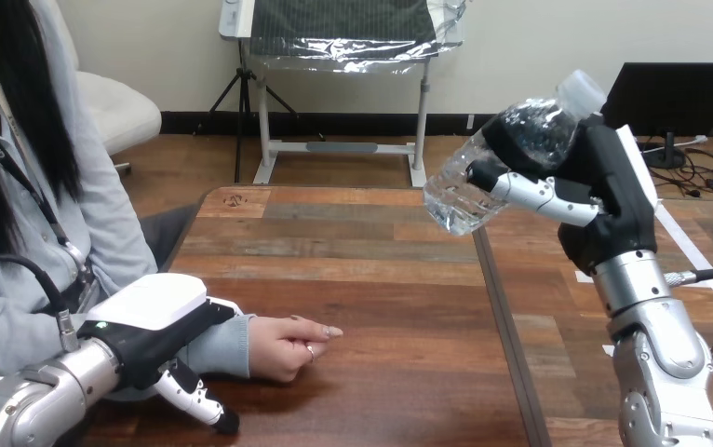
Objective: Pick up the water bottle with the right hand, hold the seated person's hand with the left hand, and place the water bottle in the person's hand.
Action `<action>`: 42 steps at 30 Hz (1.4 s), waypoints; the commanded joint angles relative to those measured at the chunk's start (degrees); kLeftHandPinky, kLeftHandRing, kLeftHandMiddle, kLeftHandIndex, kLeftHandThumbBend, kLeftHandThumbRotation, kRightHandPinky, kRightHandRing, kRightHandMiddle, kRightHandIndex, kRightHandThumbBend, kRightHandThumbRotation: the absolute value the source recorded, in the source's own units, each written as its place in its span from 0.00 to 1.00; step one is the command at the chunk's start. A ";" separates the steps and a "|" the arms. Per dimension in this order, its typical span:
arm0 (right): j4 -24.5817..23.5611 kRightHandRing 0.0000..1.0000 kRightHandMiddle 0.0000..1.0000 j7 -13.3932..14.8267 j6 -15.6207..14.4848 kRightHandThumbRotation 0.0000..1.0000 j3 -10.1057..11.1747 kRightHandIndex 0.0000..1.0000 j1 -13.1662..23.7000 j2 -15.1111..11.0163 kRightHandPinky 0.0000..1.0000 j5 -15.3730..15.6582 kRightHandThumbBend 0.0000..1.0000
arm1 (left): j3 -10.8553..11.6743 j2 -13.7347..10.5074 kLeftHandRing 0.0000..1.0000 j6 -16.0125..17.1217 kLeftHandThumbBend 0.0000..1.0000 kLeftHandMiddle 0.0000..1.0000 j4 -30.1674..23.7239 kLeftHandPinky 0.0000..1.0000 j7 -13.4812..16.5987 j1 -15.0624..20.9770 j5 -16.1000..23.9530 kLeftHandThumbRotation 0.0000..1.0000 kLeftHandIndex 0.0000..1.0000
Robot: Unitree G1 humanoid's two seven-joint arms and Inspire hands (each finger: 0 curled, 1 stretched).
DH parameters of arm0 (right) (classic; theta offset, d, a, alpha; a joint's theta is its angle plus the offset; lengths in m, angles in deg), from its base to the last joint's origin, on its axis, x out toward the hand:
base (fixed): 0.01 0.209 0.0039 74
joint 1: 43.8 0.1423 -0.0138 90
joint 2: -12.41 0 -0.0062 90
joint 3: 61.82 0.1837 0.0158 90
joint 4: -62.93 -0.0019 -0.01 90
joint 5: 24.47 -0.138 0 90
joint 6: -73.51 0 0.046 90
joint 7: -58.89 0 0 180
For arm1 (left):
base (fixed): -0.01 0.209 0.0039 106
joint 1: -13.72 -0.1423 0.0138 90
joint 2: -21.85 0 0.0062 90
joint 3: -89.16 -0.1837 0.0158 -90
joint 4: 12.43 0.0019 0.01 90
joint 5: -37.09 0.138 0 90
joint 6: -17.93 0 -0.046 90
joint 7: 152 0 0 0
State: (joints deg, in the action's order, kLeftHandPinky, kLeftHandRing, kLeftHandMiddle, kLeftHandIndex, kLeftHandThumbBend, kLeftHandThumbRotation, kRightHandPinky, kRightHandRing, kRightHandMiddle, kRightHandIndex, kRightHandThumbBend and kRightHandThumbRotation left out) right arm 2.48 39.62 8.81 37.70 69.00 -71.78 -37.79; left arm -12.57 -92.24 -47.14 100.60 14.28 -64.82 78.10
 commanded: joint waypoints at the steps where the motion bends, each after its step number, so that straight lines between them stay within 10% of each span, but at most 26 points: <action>1: -5.08 0.31 0.42 -0.22 -0.11 0.00 0.24 0.41 1.82 0.14 0.24 -1.26 0.67 | -0.54 -1.36 0.67 0.64 1.00 0.71 0.60 0.62 0.94 3.82 -0.29 0.33 0.72; 18: -7.79 0.31 0.43 -1.39 -1.32 0.00 0.58 0.42 0.54 0.04 0.23 -2.23 0.65 | -0.57 -1.00 0.65 -0.98 1.00 0.69 -0.11 0.61 1.59 2.47 0.00 0.28 0.68; 42: -6.03 0.31 0.42 -2.08 -0.53 0.00 -0.69 0.41 0.83 1.01 0.22 -1.10 0.63 | -0.23 0.40 0.28 0.10 0.90 0.34 -2.78 0.25 8.12 1.44 -0.15 0.00 0.32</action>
State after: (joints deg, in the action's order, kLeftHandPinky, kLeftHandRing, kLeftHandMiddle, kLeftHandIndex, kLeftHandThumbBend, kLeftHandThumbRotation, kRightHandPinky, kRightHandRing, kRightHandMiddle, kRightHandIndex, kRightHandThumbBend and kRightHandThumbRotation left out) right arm -2.14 37.63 6.95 37.54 66.81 -71.76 -38.72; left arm -13.48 -91.56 -47.21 100.06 19.70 -65.09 78.04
